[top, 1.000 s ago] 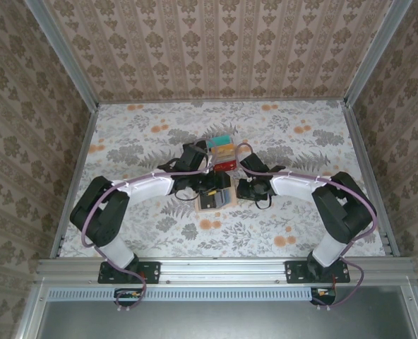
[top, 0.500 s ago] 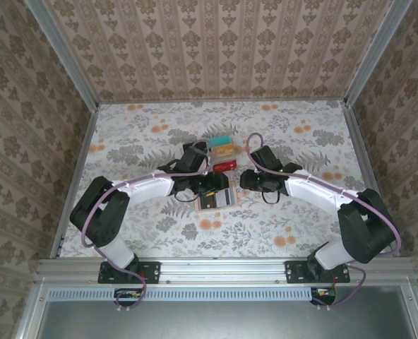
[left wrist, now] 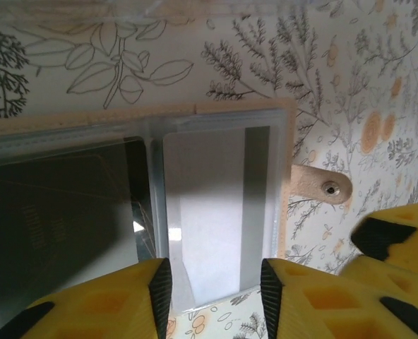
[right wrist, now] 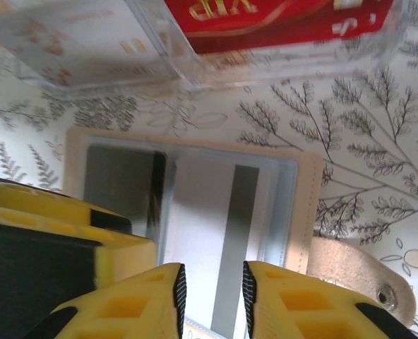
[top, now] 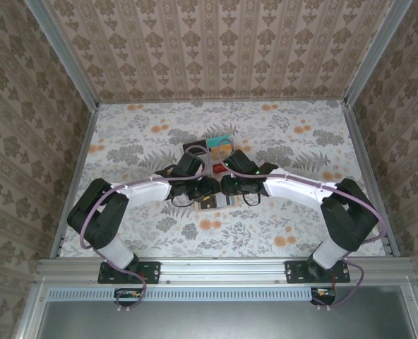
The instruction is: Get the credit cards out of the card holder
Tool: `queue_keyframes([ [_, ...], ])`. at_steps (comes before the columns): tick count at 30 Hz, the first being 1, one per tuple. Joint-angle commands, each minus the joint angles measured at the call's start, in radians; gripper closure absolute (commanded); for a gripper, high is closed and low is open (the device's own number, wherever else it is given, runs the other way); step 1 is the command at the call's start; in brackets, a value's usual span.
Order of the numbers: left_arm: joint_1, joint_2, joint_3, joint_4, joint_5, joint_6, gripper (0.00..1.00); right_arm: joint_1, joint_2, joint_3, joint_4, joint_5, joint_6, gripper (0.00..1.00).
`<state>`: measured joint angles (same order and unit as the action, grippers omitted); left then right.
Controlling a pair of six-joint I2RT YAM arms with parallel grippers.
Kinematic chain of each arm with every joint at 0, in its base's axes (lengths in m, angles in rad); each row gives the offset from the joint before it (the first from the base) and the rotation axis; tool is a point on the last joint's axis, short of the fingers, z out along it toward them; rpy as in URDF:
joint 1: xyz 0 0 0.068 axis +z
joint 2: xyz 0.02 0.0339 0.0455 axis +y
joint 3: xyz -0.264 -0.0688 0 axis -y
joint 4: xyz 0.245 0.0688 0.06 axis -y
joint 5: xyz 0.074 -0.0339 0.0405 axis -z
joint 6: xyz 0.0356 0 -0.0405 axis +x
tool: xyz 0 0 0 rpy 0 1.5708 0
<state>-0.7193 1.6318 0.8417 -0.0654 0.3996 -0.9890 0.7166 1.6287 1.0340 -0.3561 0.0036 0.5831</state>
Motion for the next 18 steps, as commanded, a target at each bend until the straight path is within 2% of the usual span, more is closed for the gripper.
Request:
queue_keyframes([
  [1,0.004,0.022,-0.001,0.035,0.021,-0.040,0.62,0.001,0.037,0.015,-0.025,-0.004,0.046,0.71],
  [5,0.006,0.033,0.005,0.012,0.006,-0.041,0.66,-0.021,0.067,0.012,-0.032,-0.029,0.061,0.83],
  [18,0.006,0.072,0.004,0.013,0.004,-0.048,0.71,-0.039,0.135,0.011,-0.022,-0.049,0.077,0.83],
])
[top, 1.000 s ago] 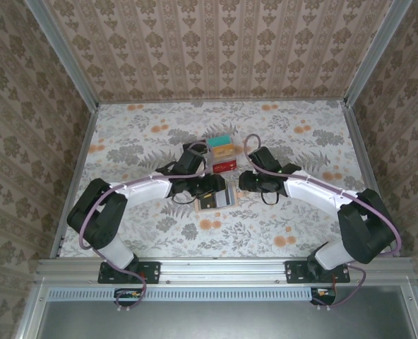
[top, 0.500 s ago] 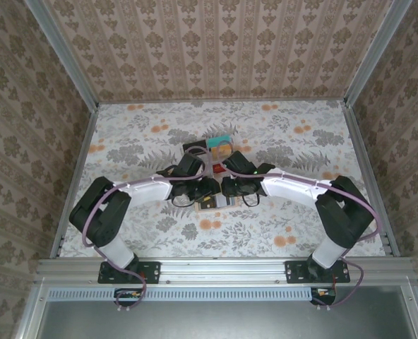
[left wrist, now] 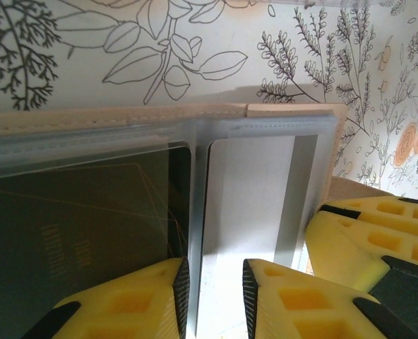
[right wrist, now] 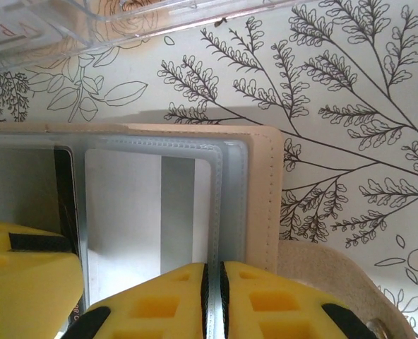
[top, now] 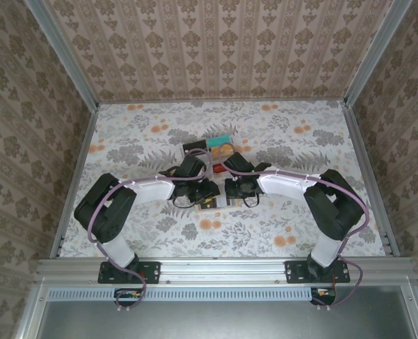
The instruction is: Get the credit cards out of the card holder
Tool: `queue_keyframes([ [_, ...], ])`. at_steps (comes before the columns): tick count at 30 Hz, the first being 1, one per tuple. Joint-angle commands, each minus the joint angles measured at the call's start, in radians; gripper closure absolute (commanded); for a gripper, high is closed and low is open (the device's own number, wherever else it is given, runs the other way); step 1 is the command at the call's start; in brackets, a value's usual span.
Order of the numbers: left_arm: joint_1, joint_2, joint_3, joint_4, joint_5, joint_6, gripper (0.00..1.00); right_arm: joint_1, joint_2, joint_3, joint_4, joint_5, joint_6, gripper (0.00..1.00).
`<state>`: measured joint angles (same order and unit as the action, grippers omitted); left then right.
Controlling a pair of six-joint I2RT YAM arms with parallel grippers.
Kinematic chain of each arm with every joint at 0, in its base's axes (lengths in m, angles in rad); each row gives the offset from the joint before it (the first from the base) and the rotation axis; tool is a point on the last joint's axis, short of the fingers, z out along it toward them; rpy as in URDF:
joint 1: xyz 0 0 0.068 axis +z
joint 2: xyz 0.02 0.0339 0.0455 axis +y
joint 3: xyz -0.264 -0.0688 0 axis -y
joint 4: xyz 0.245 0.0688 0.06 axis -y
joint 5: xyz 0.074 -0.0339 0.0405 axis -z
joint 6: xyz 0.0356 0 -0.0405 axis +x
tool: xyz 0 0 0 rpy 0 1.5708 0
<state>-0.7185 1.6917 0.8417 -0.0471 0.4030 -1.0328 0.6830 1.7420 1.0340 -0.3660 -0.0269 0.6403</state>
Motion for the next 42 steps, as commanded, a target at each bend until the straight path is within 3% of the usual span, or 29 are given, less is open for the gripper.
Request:
queue_keyframes([
  [1,0.004,0.014,0.002,-0.006,0.001,-0.003,0.71,-0.005,0.025,0.008,-0.011,-0.021,0.020,0.83],
  [17,0.009,0.045,-0.002,0.003,0.032,0.006,0.73,-0.008,0.090,0.012,-0.005,-0.050,0.012,0.84],
  [25,0.017,0.040,-0.010,0.010,0.046,0.013,0.73,-0.032,0.085,-0.017,0.062,-0.136,0.030,0.84],
  [32,0.041,0.026,-0.079,0.226,0.149,-0.052,0.74,-0.040,0.088,-0.022,0.055,-0.139,0.030,0.84],
  [42,0.044,-0.012,-0.089,0.241,0.148,-0.019,0.77,-0.042,0.093,-0.021,0.047,-0.133,0.030,0.84],
])
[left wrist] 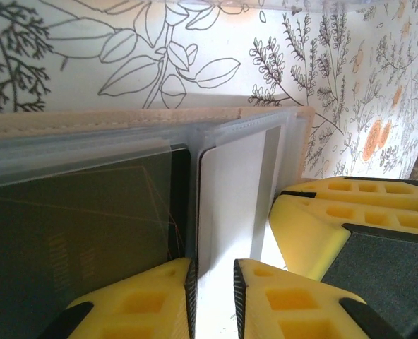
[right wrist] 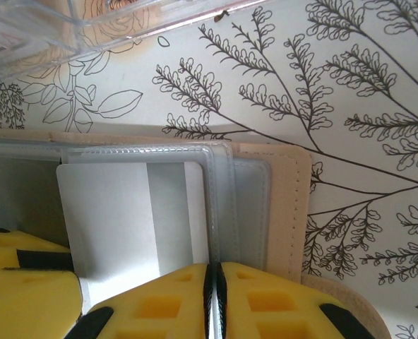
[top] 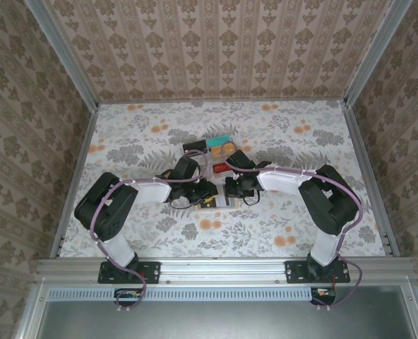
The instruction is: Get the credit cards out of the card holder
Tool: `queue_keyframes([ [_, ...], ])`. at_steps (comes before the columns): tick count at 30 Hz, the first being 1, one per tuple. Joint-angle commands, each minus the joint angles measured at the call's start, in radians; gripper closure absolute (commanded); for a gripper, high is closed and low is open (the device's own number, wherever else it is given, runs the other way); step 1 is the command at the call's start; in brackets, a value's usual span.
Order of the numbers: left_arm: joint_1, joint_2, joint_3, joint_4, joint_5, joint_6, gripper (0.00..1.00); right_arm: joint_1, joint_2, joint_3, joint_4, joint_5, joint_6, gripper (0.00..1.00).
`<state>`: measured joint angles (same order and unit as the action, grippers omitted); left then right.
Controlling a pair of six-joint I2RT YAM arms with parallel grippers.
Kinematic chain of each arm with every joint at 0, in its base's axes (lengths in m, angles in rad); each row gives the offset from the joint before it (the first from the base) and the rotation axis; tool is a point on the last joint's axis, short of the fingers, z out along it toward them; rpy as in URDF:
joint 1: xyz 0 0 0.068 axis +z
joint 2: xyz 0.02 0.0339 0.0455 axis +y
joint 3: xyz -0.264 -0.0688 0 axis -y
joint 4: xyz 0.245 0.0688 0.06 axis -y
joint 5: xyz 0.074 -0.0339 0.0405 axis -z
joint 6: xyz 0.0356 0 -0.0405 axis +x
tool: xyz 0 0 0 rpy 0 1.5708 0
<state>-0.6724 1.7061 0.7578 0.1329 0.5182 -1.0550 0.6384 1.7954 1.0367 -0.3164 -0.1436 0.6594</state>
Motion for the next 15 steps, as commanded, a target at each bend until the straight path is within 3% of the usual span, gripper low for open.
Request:
queue_keyframes([
  [1,-0.003,-0.028,-0.006,0.065,0.033,0.003,0.78,0.003,0.040,-0.024,-0.004,-0.015,0.011,0.84],
  [15,0.003,-0.024,-0.010,0.033,0.009,0.023,0.94,0.001,0.027,-0.024,-0.026,0.028,0.007,0.84],
])
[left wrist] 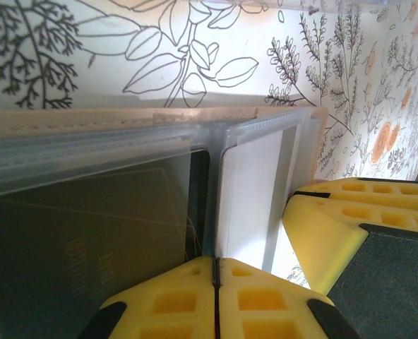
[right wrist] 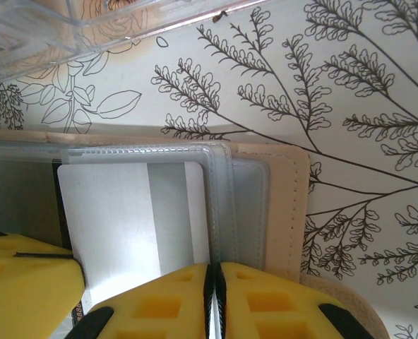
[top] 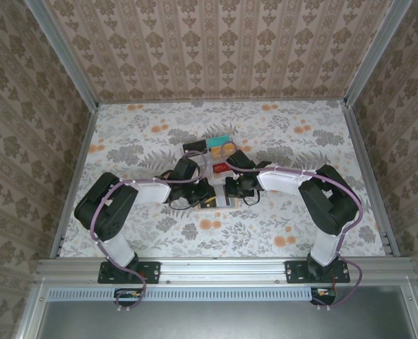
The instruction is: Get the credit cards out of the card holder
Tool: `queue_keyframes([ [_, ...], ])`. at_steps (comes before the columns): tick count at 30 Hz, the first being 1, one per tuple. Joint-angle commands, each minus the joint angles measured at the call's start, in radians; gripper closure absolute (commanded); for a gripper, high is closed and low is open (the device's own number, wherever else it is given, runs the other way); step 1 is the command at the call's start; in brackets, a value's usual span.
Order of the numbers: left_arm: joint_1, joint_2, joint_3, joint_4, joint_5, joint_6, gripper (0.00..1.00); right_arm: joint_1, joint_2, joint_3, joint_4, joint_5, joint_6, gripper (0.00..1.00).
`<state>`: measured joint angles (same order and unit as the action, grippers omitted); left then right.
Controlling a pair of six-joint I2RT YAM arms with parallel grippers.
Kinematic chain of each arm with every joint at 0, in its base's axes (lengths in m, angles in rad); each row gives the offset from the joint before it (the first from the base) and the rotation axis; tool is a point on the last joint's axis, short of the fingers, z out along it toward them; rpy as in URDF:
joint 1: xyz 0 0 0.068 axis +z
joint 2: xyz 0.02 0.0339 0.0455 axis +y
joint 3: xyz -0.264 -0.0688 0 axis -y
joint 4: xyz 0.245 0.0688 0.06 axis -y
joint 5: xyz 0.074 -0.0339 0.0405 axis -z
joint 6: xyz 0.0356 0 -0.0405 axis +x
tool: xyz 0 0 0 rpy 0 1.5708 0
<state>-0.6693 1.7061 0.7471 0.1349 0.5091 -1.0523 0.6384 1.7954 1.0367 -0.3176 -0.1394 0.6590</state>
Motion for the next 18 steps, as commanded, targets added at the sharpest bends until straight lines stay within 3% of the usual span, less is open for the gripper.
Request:
queue_keyframes([
  [1,0.001,-0.026,0.003,0.024,0.016,0.022,0.96,0.001,0.026,-0.024,-0.027,0.028,0.008,0.84],
  [4,0.005,-0.034,0.005,-0.007,0.005,0.039,1.00,0.000,0.023,-0.024,-0.032,0.038,0.008,0.84],
  [18,0.042,-0.130,-0.018,-0.158,-0.038,0.125,1.00,-0.002,0.009,-0.019,-0.036,0.052,0.007,0.84],
])
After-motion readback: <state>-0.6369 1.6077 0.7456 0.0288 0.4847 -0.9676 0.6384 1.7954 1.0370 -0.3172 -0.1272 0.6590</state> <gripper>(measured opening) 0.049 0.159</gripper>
